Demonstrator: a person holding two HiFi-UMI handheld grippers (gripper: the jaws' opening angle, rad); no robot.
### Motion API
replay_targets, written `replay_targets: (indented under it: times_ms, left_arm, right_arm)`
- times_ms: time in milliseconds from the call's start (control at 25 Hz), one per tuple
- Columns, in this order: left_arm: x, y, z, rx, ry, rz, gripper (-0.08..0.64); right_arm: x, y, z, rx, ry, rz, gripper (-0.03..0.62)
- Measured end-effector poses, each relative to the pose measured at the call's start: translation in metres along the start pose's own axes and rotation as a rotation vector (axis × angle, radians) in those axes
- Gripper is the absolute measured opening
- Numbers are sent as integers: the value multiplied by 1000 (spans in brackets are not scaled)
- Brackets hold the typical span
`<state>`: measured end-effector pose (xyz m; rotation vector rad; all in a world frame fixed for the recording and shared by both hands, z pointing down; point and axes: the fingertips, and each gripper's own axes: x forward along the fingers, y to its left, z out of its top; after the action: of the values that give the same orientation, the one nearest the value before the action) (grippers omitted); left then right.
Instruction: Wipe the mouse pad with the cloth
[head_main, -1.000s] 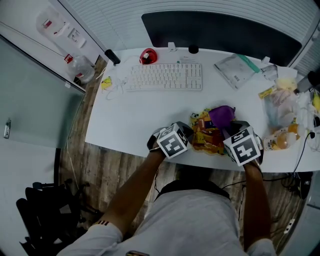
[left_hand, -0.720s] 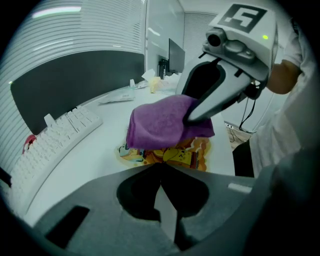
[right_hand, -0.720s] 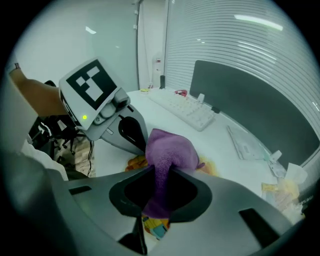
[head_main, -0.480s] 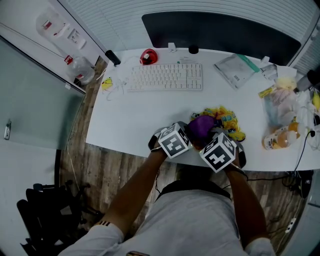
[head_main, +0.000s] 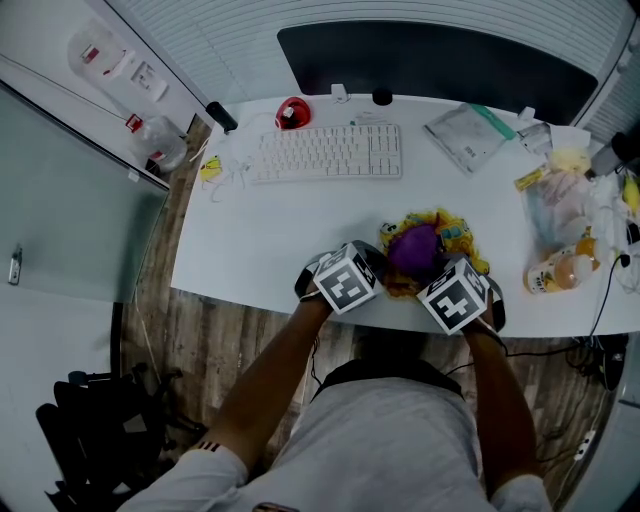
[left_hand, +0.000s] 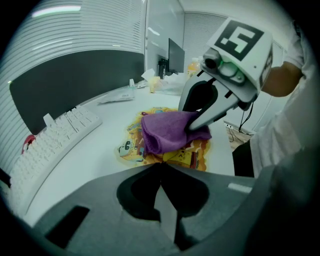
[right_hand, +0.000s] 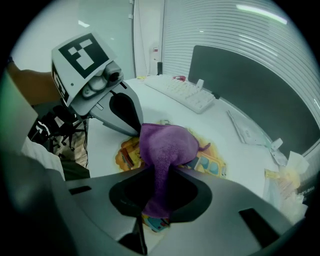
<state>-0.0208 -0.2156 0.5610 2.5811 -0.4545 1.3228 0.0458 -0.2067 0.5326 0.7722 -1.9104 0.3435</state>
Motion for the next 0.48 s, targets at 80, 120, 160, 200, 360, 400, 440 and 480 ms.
replay_targets:
  times_ms: [80, 120, 160, 200, 360, 400, 440, 480]
  left_arm:
    - [0, 0, 0, 0, -3, -1, 15]
    - [0, 0, 0, 0, -4, -1, 15]
    - [0, 0, 0, -1, -4, -2, 15]
    - [1, 0, 0, -1, -4, -2, 15]
    - [0, 0, 0, 1, -3, -4, 15]
    - [0, 0, 0, 2, -2, -4, 15]
    - [0, 0, 0, 3, -2, -4, 15]
    - [0, 0, 0, 4, -1, -4, 17]
  right_arm:
    - [-4, -11, -11, 19, 8, -18, 71]
    - [-6, -17, -18, 32, 14, -26, 71]
    - [-9, -23, -25, 48, 22, -33, 71]
    - [-11, -28, -32, 67, 28, -38, 71]
    - [-23, -48, -58, 154, 42, -77, 71]
    - [-25, -52, -63, 169, 45, -85, 71]
    - [-27, -56, -68, 182, 48, -90, 71]
    - [-28, -59, -73, 193, 51, -95, 71]
